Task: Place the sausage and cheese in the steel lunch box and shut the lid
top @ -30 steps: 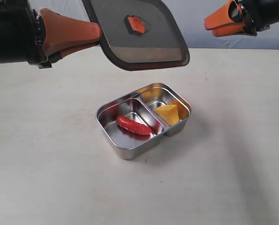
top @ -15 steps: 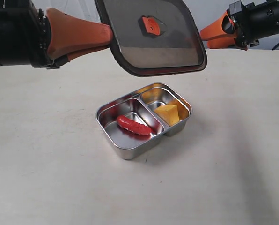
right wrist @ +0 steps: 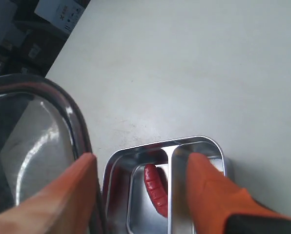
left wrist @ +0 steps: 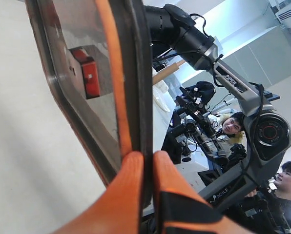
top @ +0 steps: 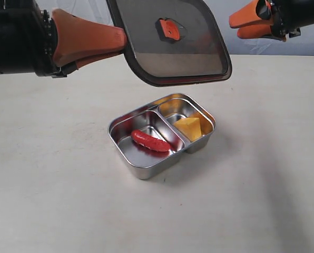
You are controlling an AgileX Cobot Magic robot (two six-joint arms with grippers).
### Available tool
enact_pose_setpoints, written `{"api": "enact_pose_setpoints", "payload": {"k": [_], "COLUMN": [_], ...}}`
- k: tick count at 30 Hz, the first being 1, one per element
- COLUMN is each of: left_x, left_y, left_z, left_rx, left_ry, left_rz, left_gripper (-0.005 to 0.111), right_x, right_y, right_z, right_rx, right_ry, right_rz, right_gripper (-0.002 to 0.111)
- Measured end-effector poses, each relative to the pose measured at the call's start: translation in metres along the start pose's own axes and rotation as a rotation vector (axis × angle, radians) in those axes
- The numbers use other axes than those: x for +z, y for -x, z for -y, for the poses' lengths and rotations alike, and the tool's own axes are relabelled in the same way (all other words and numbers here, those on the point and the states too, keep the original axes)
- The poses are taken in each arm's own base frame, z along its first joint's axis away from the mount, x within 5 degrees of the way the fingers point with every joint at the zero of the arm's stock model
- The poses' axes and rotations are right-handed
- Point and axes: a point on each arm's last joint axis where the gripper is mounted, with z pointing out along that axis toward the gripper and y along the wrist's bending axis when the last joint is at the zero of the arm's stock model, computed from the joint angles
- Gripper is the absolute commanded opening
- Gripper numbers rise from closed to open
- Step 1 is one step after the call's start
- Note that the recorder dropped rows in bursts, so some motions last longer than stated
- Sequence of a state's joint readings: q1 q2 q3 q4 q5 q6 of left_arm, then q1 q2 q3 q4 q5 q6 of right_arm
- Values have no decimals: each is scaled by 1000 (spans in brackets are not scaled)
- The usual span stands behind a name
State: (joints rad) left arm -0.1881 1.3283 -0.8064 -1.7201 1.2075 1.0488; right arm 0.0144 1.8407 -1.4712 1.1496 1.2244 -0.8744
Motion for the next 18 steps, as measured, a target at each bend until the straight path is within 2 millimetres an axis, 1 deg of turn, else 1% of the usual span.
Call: {"api": "enact_pose_setpoints", "payload": {"k": [8,12,15,18], "left_x": [-1,-1,-1,-1], "left_y": [0,0,0,0], "left_z": [5,5,5,5], "left_rx": [51,77,84,86], "left_ry": [-5,-5,-5,-5], "left_rz": [4,4,4,4], "left_gripper": [0,0,0,0], "right_x": [-16,-19,-20,-23], "right_y": [5,-1,-6,-8], "right_z": [-26,-35,-40,-39], "right_rx": [-48,-79,-46,53], "right_ry": [-21,-92,-95,-38], "right_rz": [30,-40,-54,4], "right_gripper": [53,53,53,53]}}
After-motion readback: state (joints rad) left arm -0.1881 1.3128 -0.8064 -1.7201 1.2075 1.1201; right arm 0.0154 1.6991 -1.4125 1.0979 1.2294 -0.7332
